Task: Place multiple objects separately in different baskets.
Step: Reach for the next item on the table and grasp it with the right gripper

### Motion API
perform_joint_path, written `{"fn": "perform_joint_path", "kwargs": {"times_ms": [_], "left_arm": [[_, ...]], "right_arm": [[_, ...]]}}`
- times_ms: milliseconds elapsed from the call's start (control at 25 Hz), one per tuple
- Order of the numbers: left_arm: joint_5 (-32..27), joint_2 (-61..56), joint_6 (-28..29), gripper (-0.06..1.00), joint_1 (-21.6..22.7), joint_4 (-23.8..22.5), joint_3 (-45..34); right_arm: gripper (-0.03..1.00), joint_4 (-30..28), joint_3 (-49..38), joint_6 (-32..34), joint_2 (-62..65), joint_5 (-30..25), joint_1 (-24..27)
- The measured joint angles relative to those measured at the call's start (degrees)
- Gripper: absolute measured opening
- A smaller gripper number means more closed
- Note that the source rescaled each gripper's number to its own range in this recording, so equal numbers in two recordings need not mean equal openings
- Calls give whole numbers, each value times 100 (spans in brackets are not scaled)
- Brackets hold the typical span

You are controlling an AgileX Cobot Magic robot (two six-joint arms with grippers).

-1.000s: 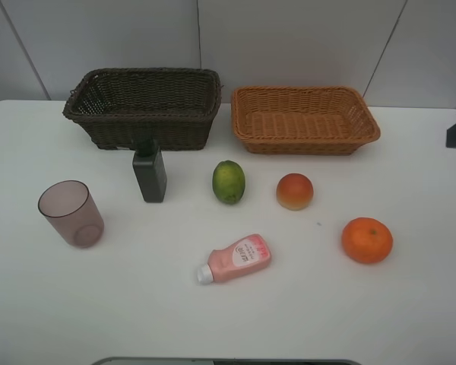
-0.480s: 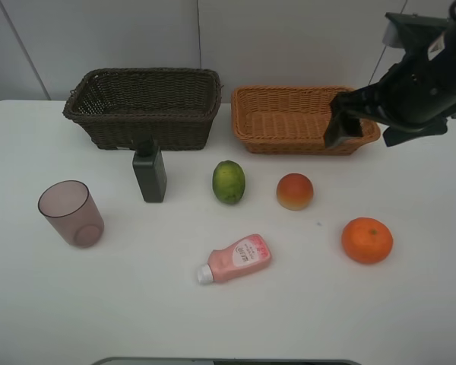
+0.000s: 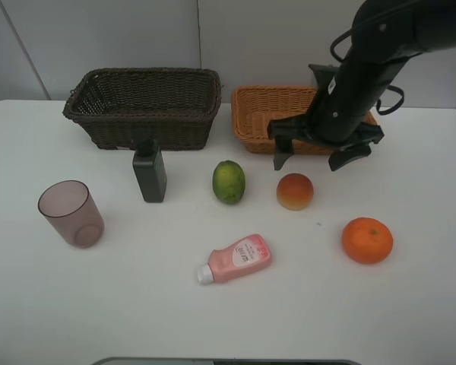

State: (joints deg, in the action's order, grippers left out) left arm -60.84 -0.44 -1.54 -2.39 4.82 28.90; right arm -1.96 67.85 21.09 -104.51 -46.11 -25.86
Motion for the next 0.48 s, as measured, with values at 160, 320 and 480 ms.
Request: {"fn": "perform_joint_path", "kwargs": {"times_ms": [160, 320, 480], "left_arm": [[0, 0, 0, 100, 0, 0, 0], [0, 0, 0, 100, 0, 0, 0], [0, 0, 0, 100, 0, 0, 0]], "right_arm": [[100, -73, 58, 154, -280, 142, -11], [100, -236, 58, 280, -401, 270, -11], [100, -444, 58, 577, -593, 397, -11]]}}
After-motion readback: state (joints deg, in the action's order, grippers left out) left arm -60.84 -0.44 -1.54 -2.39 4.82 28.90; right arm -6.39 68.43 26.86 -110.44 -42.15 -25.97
